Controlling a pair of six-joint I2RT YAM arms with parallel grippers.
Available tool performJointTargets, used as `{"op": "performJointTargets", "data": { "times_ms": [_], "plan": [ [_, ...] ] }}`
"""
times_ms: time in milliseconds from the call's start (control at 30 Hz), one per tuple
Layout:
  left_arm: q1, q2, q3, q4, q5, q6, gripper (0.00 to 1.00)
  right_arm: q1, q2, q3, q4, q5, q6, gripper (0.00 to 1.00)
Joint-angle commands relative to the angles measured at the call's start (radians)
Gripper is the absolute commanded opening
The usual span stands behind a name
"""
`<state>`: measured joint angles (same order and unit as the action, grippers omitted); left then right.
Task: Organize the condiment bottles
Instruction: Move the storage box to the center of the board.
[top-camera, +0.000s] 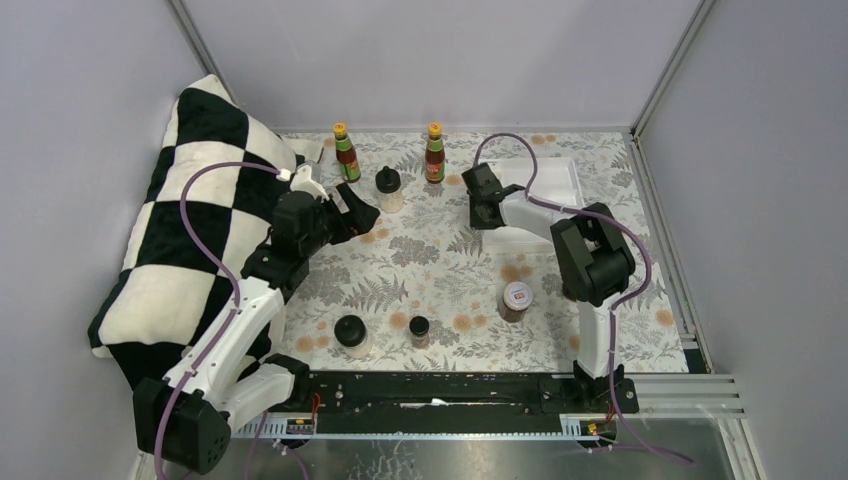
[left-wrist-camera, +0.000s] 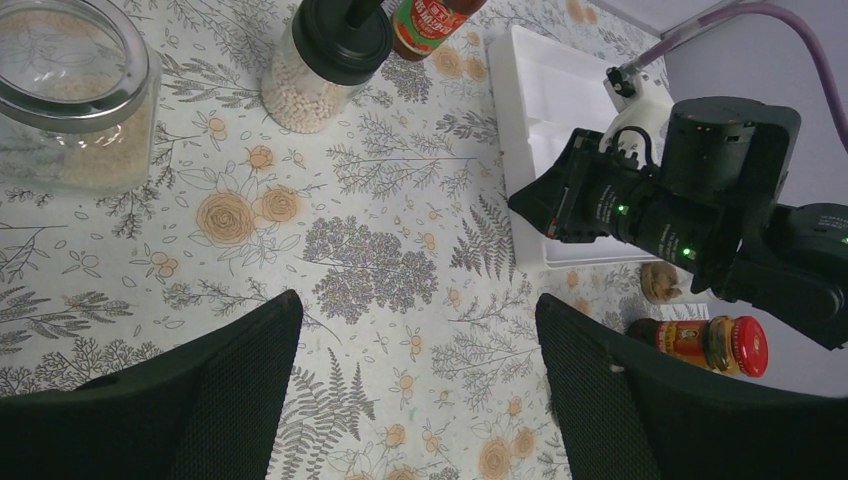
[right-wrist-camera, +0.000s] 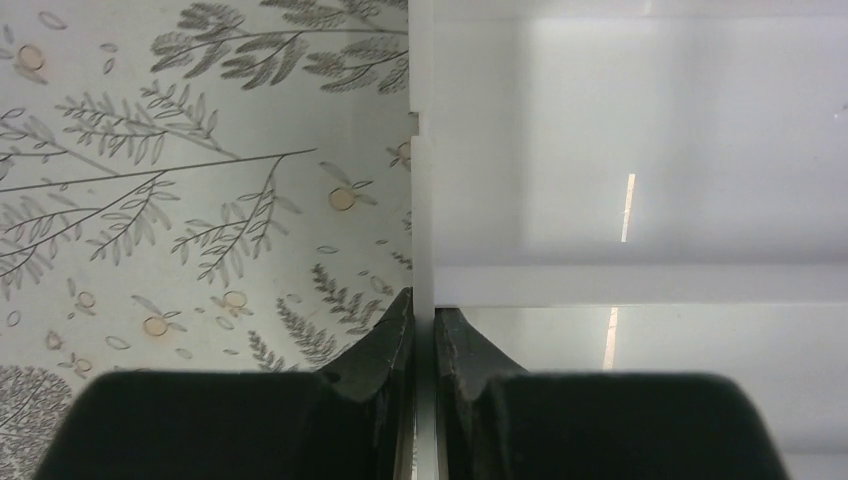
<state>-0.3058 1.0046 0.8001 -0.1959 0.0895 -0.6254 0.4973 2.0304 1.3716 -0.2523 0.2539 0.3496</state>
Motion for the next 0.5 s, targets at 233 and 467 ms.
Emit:
{"op": "performJointTargets", "data": {
  "times_ms": [233,467],
  "plan": [
    [-0.012,-0.052,0.015,-0.052,-0.017,-0.005,0.90,0.161,0.040,0.042,-0.051,0.003,0.102,0.01],
    [-0.012,-0.059,0.019,-0.062,-0.015,-0.006,0.90,0.241,0.048,0.063,-0.056,0.042,0.170,0.00]
  ]
}}
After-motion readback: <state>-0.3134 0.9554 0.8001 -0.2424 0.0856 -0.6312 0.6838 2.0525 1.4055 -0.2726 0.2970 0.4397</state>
